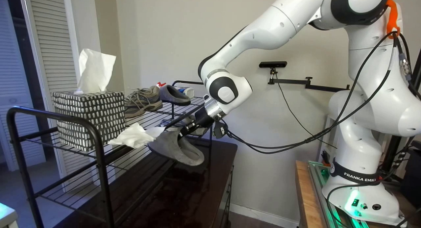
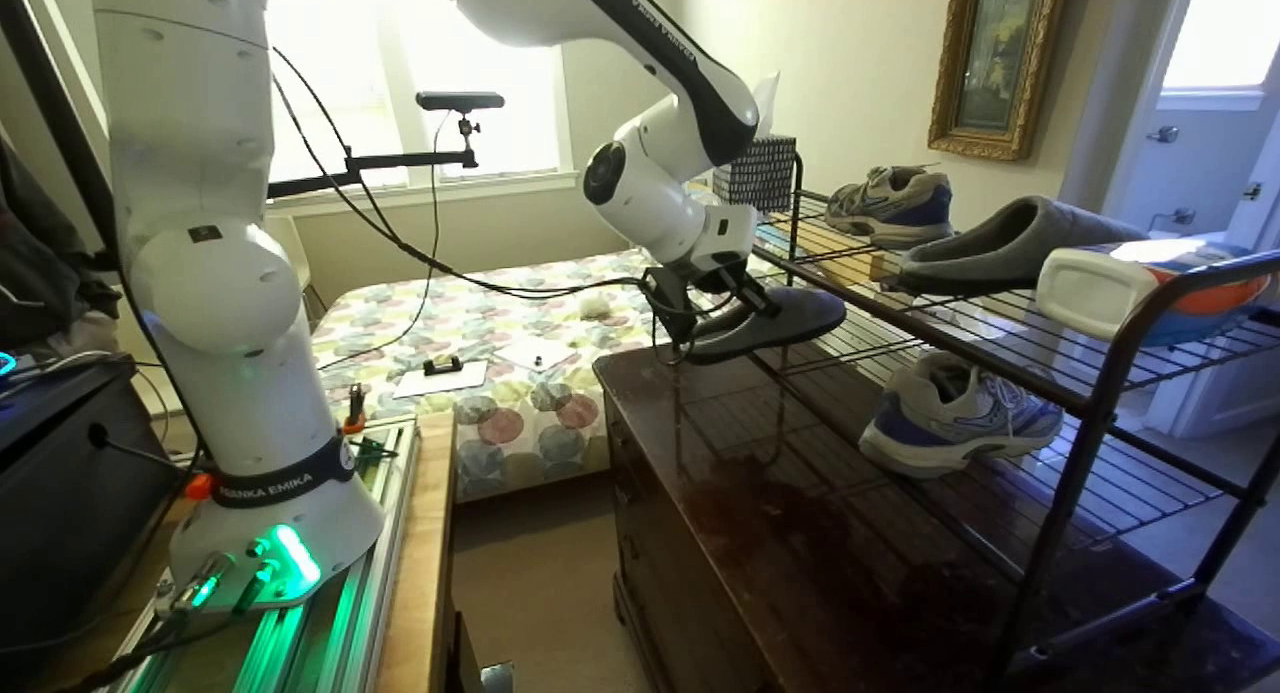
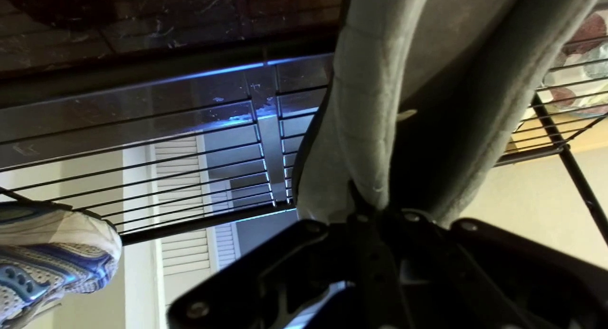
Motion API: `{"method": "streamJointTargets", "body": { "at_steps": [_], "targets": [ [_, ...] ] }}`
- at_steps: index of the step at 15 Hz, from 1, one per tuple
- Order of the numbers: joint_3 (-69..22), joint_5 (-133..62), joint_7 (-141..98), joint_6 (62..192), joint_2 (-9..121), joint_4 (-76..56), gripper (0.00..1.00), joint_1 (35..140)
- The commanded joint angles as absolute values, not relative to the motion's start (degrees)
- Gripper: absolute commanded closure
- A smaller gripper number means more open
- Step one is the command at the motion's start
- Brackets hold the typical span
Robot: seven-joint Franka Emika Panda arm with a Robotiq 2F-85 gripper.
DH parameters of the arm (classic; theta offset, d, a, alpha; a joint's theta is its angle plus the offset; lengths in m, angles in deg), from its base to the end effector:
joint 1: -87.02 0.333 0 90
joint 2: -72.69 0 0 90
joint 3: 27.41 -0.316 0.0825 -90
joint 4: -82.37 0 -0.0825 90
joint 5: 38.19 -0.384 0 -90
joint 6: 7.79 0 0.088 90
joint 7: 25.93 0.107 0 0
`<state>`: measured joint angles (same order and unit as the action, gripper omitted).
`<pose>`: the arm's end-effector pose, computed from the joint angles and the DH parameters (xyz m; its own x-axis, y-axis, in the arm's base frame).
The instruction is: Remove the left grey house slipper from the topmost shelf and put it on the second shelf.
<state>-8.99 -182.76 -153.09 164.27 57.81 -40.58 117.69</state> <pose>0.5139 0.0687 0.2711 0.6770 -0.0963 0.7297 0.0790 -0.9762 -0.2021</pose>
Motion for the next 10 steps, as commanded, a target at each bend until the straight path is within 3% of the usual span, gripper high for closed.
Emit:
{"method": "streamJointTargets", "body": {
  "at_steps": [1, 2, 3, 6, 10],
  "targets": [
    [-7.55, -182.76, -150.63, 164.21, 56.55, -40.00, 0.99, 122.04],
    [-12.79, -179.14, -146.41, 164.01, 57.82, -43.11, 0.99, 119.86],
    [-8.78, -181.99, -151.35, 164.07, 57.35, -40.84, 0.95, 120.24],
    [-12.55, -180.98, -148.47, 164.08, 57.25, -42.46, 0.95, 120.30],
    [-9.35, -186.03, -152.62, 163.44, 57.09, -40.84, 0.99, 122.01]
  ]
}}
